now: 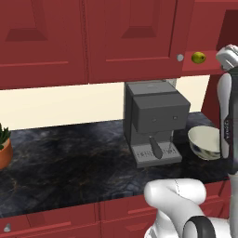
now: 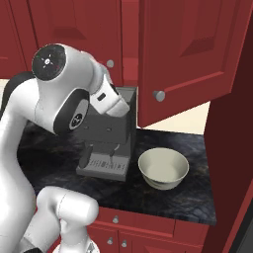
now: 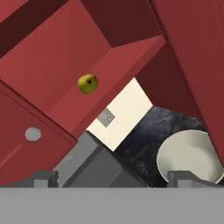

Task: Open the cabinet. Pick the pear and pear from the cabinet and place them into the bowl. Then close the cabinet.

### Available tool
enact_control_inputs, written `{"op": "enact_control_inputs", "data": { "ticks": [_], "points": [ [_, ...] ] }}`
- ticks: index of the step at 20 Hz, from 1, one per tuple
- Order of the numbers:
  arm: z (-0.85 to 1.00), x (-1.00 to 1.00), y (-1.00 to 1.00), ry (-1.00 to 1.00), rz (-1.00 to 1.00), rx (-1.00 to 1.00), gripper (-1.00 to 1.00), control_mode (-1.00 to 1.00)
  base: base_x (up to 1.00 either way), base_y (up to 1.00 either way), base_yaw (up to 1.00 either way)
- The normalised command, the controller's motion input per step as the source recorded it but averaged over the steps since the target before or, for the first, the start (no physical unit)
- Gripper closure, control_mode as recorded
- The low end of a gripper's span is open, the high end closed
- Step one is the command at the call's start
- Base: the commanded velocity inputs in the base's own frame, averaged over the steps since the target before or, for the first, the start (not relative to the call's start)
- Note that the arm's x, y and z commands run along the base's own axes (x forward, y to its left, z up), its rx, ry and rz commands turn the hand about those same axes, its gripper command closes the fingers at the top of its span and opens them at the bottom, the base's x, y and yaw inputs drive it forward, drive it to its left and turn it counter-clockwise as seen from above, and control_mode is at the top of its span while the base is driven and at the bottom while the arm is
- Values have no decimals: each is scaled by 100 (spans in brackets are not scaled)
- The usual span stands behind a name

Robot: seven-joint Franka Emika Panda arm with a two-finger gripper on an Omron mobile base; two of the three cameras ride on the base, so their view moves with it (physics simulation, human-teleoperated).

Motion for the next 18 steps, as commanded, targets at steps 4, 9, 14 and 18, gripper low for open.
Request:
{"op": "enact_control_inputs", "data": {
  "ticks": [4,9,14,18],
  "points": [
    [0,60,0,8,-18,-9,-100,-100,0,0,0],
    [0,41,-11,9,-20,-10,-100,-100,0,0,0],
    [0,33,-28,5,-16,-7,-100,-100,0,0,0],
    [0,35,-34,4,-14,-6,-100,-100,0,0,0]
  ]
}}
